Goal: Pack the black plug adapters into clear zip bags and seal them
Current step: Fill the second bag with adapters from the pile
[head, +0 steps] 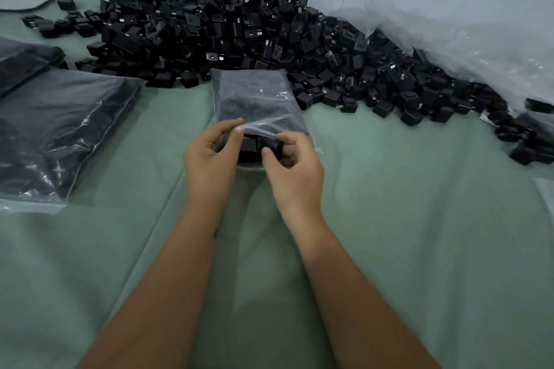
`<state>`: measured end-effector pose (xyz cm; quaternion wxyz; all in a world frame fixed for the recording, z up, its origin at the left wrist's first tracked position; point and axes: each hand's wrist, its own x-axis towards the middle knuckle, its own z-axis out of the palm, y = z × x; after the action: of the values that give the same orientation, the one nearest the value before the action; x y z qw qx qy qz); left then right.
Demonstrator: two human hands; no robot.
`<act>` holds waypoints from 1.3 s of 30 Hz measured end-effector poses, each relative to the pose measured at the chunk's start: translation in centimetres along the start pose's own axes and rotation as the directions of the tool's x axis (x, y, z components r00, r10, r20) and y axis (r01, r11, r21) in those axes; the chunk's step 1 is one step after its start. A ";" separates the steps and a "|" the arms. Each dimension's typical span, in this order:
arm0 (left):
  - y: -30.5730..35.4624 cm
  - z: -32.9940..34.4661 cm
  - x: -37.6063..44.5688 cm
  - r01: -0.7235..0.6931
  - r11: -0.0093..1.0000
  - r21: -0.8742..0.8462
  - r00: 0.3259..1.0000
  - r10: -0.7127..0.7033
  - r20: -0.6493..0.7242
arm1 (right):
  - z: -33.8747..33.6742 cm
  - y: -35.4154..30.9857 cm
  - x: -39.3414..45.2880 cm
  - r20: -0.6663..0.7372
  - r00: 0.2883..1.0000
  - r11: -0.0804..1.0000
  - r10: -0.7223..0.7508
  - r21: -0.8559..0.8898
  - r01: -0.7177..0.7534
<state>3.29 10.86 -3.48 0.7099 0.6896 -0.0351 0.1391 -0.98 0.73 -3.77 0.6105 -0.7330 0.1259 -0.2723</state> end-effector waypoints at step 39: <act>-0.6 -0.2 0.2 -0.158 0.957 0.242 0.986 0.166 -0.014 | 0.5 0.0 0.0 0.398 0.876 0.658 -0.273 -0.587 0.472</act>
<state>3.56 11.09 -4.08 0.6081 0.7625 -0.0622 0.2119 -0.73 1.19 -3.84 0.2480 -0.9421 -0.0256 -0.2243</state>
